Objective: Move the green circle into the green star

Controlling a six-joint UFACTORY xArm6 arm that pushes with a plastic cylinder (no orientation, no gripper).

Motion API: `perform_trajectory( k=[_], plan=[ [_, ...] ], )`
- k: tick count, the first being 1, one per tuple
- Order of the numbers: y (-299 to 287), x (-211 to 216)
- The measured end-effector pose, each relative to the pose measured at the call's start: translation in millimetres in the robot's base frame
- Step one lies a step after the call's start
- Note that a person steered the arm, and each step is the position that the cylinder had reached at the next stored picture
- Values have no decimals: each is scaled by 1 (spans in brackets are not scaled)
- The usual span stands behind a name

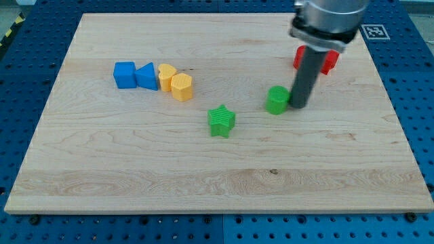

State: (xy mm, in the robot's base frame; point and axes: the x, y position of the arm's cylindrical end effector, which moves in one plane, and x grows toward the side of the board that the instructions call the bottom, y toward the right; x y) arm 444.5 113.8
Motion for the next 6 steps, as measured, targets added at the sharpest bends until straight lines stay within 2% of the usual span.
perform_trajectory(
  k=[1,2,3,4,5,6],
  plan=[
    [-49,1],
    [-45,-13],
    [-40,-48],
    [-53,-50],
    [-56,-15],
    [-66,1]
  ],
)
